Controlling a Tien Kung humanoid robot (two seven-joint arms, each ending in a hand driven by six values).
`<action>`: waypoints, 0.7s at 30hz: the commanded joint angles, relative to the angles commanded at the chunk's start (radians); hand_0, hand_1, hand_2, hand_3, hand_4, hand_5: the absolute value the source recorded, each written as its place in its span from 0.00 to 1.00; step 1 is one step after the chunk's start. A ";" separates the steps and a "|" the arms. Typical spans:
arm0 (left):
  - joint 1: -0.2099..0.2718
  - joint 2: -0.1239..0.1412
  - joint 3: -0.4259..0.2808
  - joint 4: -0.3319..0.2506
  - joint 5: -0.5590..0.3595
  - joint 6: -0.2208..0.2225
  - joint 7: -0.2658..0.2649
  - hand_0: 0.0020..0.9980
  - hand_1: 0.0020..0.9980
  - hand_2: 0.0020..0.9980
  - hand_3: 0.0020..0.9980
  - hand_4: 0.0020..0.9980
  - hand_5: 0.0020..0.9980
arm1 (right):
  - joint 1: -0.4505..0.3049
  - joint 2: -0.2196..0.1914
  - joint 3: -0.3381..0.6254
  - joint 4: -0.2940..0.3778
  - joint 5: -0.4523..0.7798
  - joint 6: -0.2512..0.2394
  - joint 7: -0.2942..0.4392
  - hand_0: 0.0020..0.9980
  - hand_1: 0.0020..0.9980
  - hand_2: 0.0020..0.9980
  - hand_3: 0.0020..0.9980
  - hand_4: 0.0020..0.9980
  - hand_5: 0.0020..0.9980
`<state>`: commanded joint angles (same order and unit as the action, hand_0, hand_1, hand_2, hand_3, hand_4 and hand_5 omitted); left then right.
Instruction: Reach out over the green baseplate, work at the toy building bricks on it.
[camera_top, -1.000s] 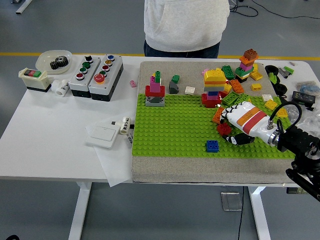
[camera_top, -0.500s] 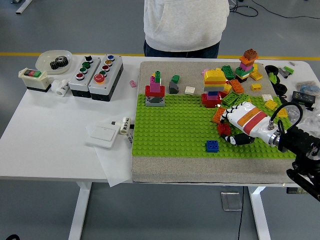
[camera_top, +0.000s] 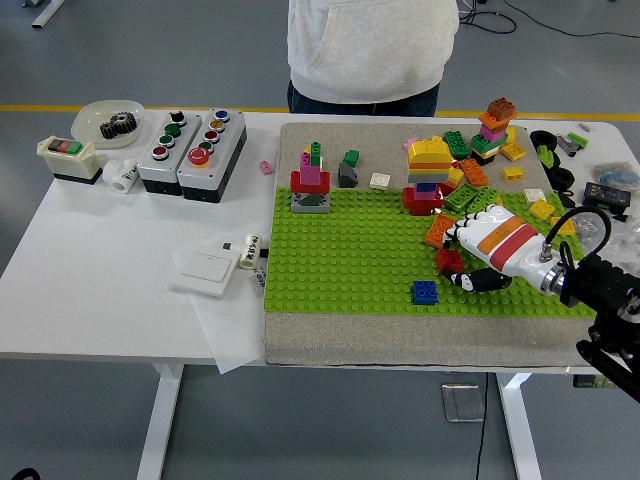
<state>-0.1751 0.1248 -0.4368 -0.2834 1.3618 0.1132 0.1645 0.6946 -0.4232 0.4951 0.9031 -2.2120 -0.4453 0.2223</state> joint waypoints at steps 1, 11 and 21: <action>0.000 0.000 0.000 0.000 0.000 0.000 0.000 0.69 0.64 0.71 0.62 0.67 0.68 | -0.002 -0.001 0.002 0.005 -0.001 -0.001 0.000 0.30 0.48 0.56 0.51 0.65 0.54; 0.001 0.000 0.001 0.001 0.000 0.001 0.001 0.69 0.64 0.71 0.62 0.67 0.68 | -0.025 -0.024 0.030 0.079 -0.013 -0.008 -0.004 0.29 0.48 0.56 0.51 0.65 0.54; 0.003 0.000 0.003 0.002 -0.001 -0.001 0.003 0.69 0.64 0.71 0.62 0.67 0.68 | -0.059 -0.057 0.066 0.170 -0.023 -0.004 -0.016 0.29 0.48 0.56 0.51 0.65 0.54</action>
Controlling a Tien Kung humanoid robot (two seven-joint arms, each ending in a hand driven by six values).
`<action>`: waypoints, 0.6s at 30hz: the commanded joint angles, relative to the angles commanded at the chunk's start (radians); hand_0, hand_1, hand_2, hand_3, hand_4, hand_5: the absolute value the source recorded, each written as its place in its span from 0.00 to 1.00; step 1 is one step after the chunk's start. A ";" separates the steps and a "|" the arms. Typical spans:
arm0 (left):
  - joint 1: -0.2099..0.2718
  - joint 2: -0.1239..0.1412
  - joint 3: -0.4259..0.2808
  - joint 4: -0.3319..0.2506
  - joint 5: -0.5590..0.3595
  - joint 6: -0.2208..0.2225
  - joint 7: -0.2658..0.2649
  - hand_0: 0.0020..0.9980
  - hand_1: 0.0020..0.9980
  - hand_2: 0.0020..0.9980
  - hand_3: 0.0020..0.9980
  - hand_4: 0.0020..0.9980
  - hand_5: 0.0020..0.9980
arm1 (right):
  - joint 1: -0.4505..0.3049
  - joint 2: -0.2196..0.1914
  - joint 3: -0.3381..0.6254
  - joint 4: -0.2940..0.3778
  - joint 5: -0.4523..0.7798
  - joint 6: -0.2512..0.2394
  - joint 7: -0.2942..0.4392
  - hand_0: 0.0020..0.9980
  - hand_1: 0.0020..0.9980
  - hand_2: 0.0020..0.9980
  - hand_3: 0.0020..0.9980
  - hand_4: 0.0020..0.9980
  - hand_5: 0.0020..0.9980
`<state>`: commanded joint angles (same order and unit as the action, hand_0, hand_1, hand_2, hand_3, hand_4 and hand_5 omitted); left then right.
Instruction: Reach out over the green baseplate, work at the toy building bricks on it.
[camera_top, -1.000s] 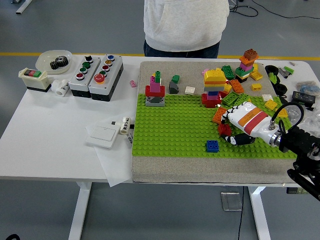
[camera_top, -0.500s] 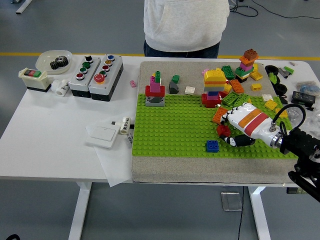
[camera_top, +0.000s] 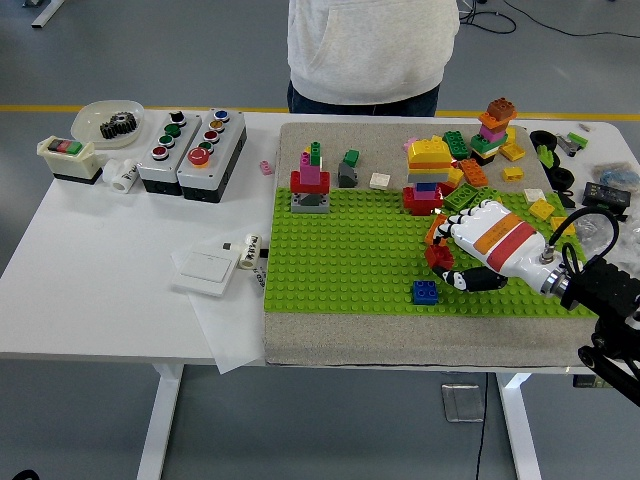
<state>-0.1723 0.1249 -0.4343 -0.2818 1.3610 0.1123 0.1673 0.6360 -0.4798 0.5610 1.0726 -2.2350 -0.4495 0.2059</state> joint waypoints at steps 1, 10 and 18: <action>0.000 0.000 0.000 0.000 -0.001 0.000 0.000 0.69 0.64 0.71 0.62 0.67 0.68 | -0.004 -0.003 0.004 0.005 -0.001 0.001 -0.001 0.29 0.48 0.56 0.51 0.65 0.54; 0.004 -0.001 -0.002 0.001 0.004 0.000 0.002 0.69 0.64 0.71 0.62 0.67 0.67 | -0.047 -0.039 0.047 0.017 -0.029 0.013 -0.014 0.30 0.48 0.56 0.52 0.66 0.53; 0.010 -0.004 -0.008 0.001 0.016 -0.001 0.006 0.69 0.64 0.71 0.62 0.67 0.67 | -0.099 -0.073 0.096 0.015 -0.034 0.022 -0.025 0.30 0.48 0.56 0.52 0.66 0.52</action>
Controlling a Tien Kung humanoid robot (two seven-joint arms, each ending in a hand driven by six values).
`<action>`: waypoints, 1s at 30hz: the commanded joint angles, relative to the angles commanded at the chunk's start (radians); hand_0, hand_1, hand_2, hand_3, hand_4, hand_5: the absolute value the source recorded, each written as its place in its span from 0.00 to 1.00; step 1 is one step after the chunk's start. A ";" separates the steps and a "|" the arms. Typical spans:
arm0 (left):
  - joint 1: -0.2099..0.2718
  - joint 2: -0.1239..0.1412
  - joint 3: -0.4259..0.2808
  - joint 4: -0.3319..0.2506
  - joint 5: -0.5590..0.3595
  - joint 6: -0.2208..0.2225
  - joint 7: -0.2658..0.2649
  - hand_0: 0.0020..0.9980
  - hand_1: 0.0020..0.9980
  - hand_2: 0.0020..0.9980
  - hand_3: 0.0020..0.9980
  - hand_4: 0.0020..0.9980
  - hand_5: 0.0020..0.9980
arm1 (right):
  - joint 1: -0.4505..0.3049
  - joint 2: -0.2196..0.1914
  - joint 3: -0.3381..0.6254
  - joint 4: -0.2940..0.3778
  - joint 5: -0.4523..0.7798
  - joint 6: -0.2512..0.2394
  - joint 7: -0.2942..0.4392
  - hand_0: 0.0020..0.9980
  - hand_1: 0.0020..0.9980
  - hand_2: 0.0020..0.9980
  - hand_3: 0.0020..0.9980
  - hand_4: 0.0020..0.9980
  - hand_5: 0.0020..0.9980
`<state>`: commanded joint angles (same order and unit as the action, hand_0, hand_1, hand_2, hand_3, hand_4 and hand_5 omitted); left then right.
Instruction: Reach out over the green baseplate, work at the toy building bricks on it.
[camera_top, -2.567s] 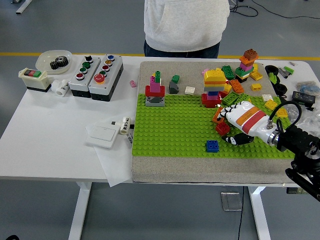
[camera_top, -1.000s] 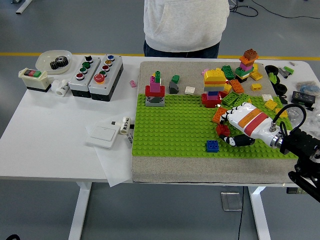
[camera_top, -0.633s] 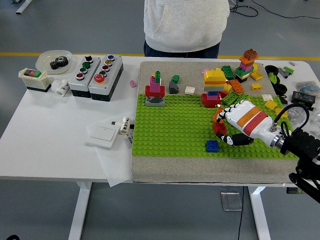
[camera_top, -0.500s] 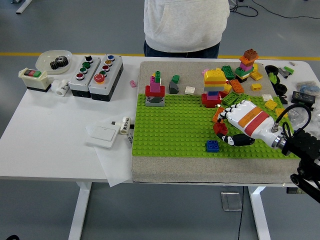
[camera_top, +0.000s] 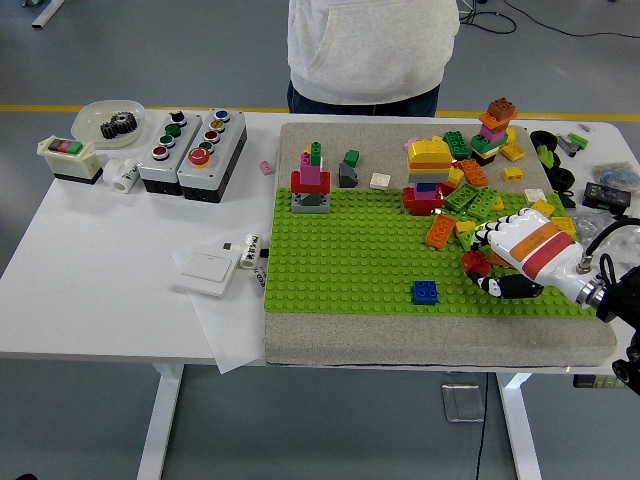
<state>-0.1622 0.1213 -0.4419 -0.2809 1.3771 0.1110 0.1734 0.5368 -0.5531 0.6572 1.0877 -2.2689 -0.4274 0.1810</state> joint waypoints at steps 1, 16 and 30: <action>0.000 0.000 0.000 0.000 0.001 0.000 0.000 0.69 0.64 0.71 0.62 0.67 0.67 | -0.002 -0.001 0.001 0.000 0.000 0.000 0.000 0.30 0.48 0.56 0.52 0.66 0.52; 0.003 -0.001 -0.004 -0.001 0.015 -0.009 0.001 0.69 0.64 0.71 0.62 0.67 0.67 | -0.022 -0.006 -0.006 0.014 0.000 0.004 0.000 0.34 0.53 0.62 0.57 0.79 0.44; -0.003 0.002 0.004 -0.001 0.009 -0.014 -0.001 0.69 0.64 0.71 0.62 0.67 0.67 | -0.028 -0.008 0.003 0.014 0.000 0.000 0.018 0.37 0.57 0.71 0.79 0.97 0.42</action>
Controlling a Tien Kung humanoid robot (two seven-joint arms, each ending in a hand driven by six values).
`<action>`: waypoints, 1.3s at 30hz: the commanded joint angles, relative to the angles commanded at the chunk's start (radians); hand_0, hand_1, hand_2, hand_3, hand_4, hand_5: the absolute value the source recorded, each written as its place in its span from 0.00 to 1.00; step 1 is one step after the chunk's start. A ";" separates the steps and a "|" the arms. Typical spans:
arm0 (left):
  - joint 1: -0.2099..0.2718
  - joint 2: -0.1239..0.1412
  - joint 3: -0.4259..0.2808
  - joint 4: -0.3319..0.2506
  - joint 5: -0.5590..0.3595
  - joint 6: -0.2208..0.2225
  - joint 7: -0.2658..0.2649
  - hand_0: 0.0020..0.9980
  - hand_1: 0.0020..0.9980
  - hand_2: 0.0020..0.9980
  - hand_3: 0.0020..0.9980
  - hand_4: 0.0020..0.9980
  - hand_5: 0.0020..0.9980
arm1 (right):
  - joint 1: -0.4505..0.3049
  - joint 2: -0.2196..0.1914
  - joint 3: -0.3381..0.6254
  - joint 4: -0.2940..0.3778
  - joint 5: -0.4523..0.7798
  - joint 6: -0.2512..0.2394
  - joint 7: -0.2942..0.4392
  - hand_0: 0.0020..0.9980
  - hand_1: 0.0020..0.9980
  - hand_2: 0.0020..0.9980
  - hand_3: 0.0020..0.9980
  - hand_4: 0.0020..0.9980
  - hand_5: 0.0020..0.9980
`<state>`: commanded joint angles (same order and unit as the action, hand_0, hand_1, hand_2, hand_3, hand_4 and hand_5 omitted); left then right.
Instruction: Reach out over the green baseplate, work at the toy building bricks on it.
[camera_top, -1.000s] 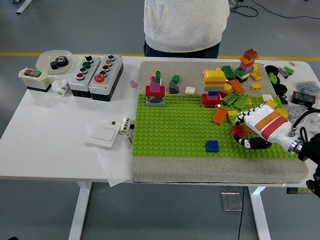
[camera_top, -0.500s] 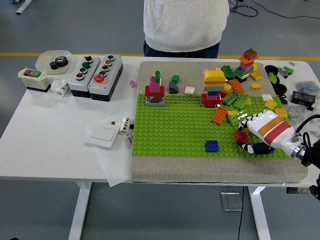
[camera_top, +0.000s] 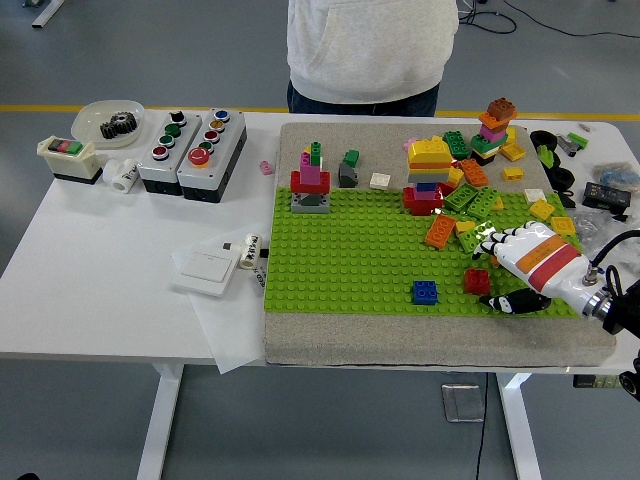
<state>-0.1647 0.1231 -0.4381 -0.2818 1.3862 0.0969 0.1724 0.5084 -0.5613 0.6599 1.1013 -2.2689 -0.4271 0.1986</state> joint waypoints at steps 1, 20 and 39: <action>0.000 0.000 0.000 0.000 0.000 0.000 0.000 0.69 0.64 0.71 0.62 0.67 0.67 | -0.001 -0.001 0.002 0.002 0.000 -0.003 0.002 0.37 0.57 0.71 0.79 0.97 0.42; -0.005 0.001 0.006 -0.001 -0.007 -0.001 -0.002 0.69 0.64 0.71 0.62 0.67 0.67 | 0.022 -0.021 0.025 0.017 0.274 0.027 -0.132 0.36 0.55 0.66 0.63 0.90 0.48; -0.005 0.002 0.002 -0.001 -0.001 -0.008 0.000 0.69 0.64 0.71 0.62 0.67 0.67 | 0.091 0.025 -0.046 -0.132 0.414 0.104 -0.144 0.36 0.54 0.63 0.58 0.88 0.51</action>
<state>-0.1693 0.1247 -0.4360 -0.2831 1.3849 0.0892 0.1723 0.5989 -0.5364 0.6142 0.9698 -1.8548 -0.3226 0.0545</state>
